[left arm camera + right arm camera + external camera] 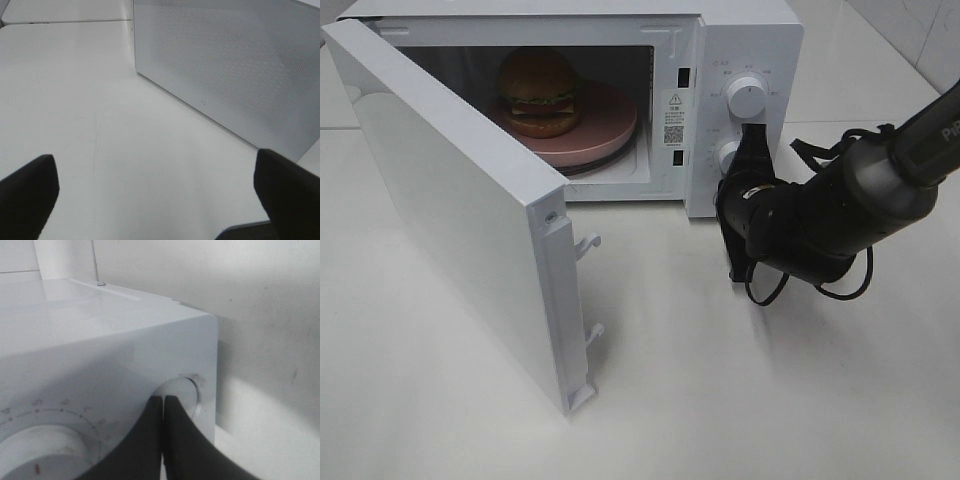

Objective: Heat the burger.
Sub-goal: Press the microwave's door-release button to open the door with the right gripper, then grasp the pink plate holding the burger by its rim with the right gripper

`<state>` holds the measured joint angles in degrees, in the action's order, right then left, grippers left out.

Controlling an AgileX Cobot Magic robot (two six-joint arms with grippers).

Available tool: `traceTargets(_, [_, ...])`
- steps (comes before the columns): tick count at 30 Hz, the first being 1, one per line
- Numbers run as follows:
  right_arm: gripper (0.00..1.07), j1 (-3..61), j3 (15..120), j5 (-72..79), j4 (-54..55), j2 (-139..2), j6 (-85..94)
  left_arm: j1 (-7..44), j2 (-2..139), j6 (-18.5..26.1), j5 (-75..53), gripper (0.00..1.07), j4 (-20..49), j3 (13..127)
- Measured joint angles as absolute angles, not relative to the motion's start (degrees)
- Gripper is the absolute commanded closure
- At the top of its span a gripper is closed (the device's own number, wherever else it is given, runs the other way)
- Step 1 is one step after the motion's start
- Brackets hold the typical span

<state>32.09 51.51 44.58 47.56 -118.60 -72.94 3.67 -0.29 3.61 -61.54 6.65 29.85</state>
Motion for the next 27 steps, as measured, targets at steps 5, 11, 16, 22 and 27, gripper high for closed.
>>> traceTargets(5, [1.07,32.3,49.4,44.1,46.0,-115.8,-72.6,3.7,-0.3,3.6,-61.5,0.09,6.6,29.9])
traceTargets(11, [1.07,32.4,43.1,40.6,45.6,-110.8,-70.2,3.7,-0.3,3.6,-61.5,0.09,6.6,29.9])
traceTargets(16, [1.07,32.4,38.9,37.0,45.6,-105.7,-65.9,3.7,-0.3,3.6,-61.5,0.09,6.6,29.9])
traceTargets(22, [1.07,32.4,36.0,31.2,45.6,-100.4,-57.2,3.7,-0.3,3.6,-61.5,0.09,6.6,29.9])
traceTargets(27, [1.07,32.4,35.5,23.4,45.6,-96.9,-42.9,3.7,-0.3,3.6,-61.5,0.09,6.6,29.9])
